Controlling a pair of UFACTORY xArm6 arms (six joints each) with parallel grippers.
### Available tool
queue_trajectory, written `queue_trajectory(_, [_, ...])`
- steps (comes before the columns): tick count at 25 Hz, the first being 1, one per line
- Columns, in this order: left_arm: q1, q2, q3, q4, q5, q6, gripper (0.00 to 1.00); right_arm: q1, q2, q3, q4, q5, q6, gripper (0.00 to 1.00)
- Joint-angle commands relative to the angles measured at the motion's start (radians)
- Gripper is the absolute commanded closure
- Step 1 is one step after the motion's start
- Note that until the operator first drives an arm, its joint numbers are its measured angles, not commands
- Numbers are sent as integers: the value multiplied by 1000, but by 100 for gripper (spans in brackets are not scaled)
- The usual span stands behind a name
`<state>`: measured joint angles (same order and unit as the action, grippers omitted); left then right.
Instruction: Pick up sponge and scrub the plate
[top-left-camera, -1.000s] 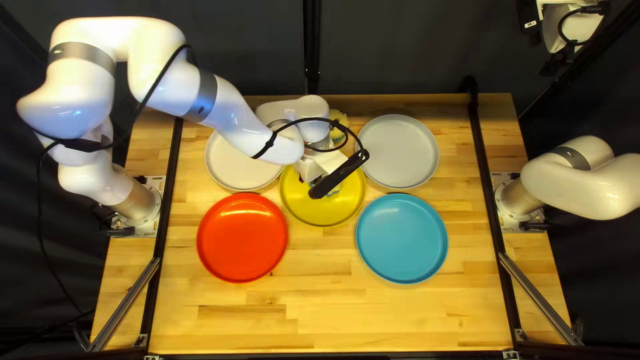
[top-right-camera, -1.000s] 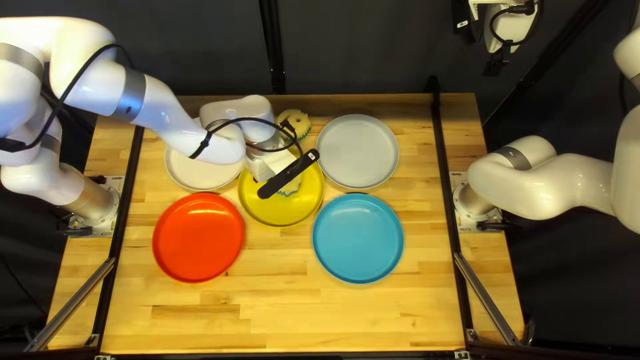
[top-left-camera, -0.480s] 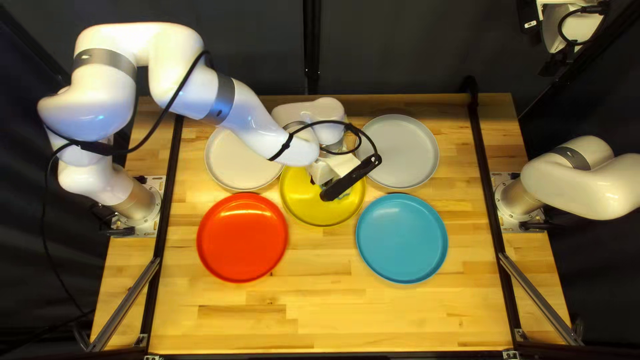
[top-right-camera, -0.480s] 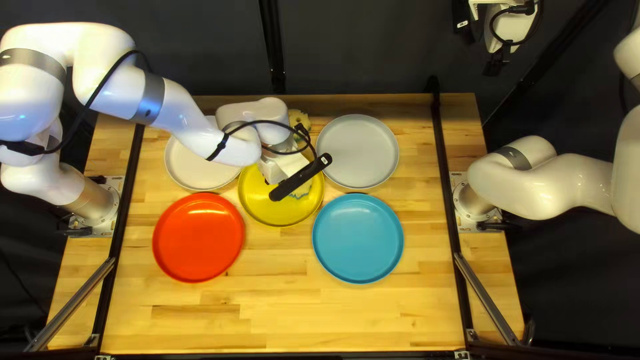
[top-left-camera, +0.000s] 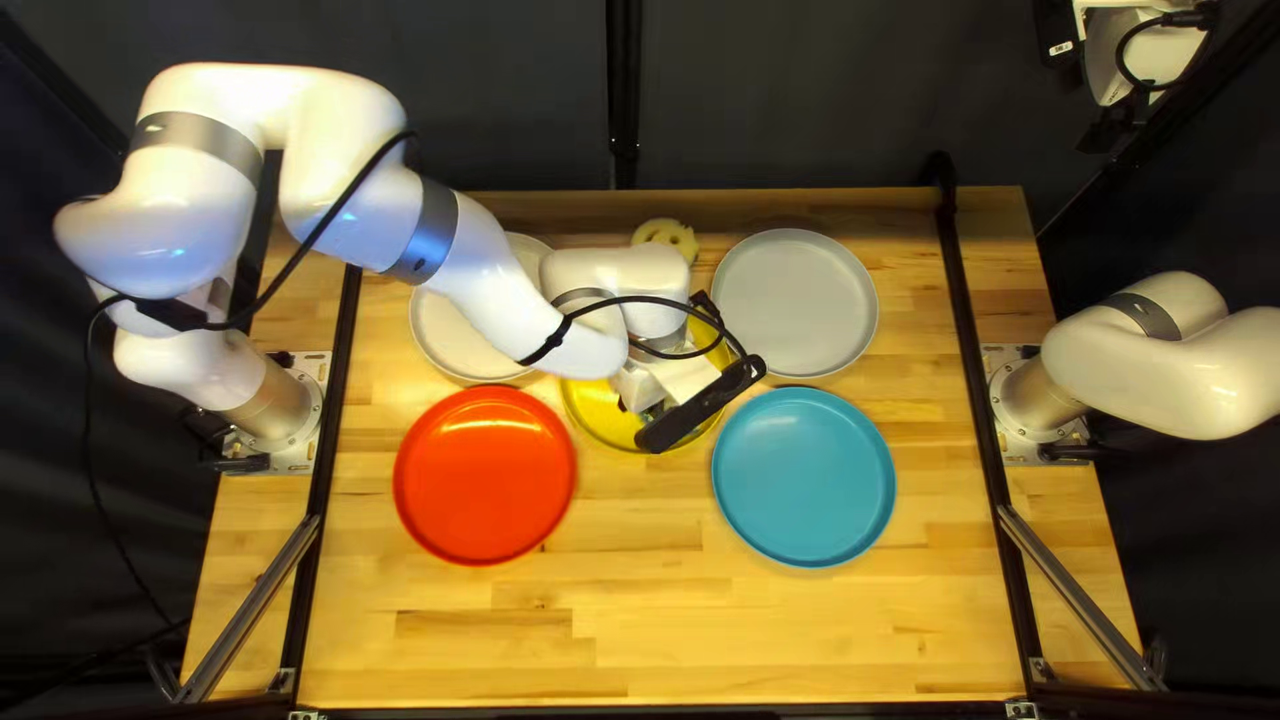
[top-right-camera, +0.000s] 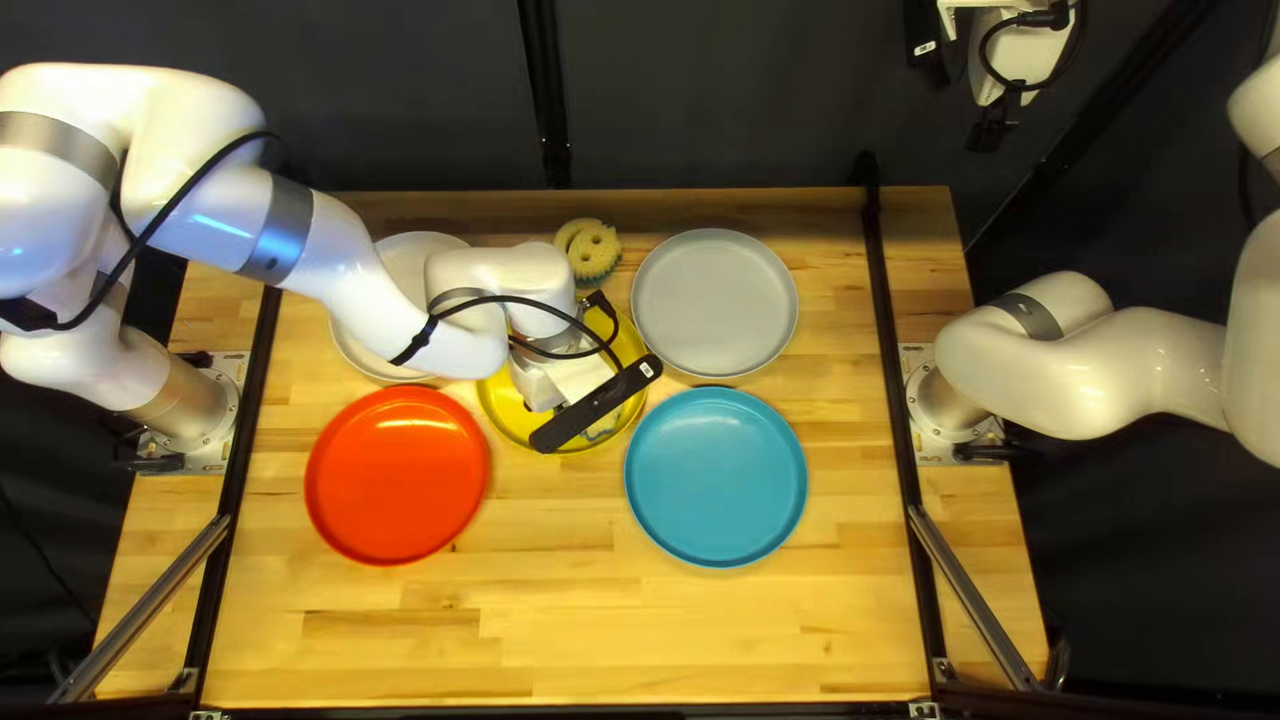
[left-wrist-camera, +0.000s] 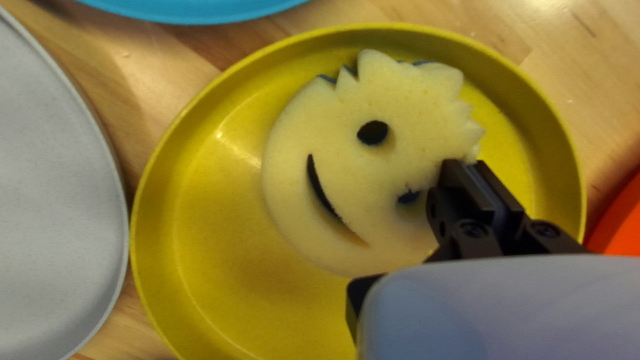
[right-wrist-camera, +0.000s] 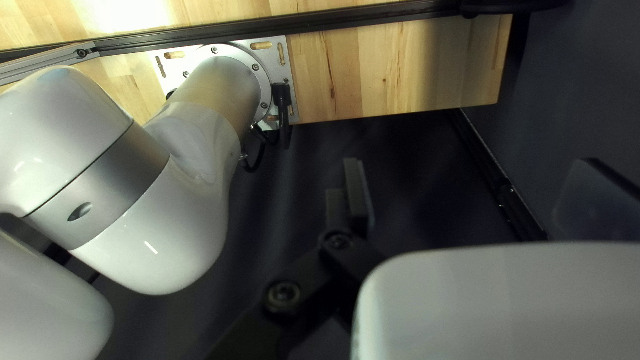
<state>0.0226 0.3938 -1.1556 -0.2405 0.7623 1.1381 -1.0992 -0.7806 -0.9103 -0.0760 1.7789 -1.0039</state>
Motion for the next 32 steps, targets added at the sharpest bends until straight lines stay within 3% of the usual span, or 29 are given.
queue_trajectory(1, [40, 41, -51, 5, 22, 29, 100, 0, 0, 0, 0, 0, 0, 0])
queue_trajectory(6, [114, 93, -126, 15, 68, 78, 100, 0, 0, 0, 0, 0, 0, 0])
queue_trajectory(11, [152, 53, -103, 31, 94, 84, 100, 0, 0, 0, 0, 0, 0, 0])
queue_trajectory(16, [161, -14, -23, 34, 89, 79, 100, 0, 0, 0, 0, 0, 0, 0])
queue_trajectory(26, [52, -34, 100, -21, -36, 41, 100, 0, 0, 0, 0, 0, 0, 0])
queue_trajectory(32, [-15, -118, 193, -26, -61, -12, 100, 0, 0, 0, 0, 0, 0, 0])
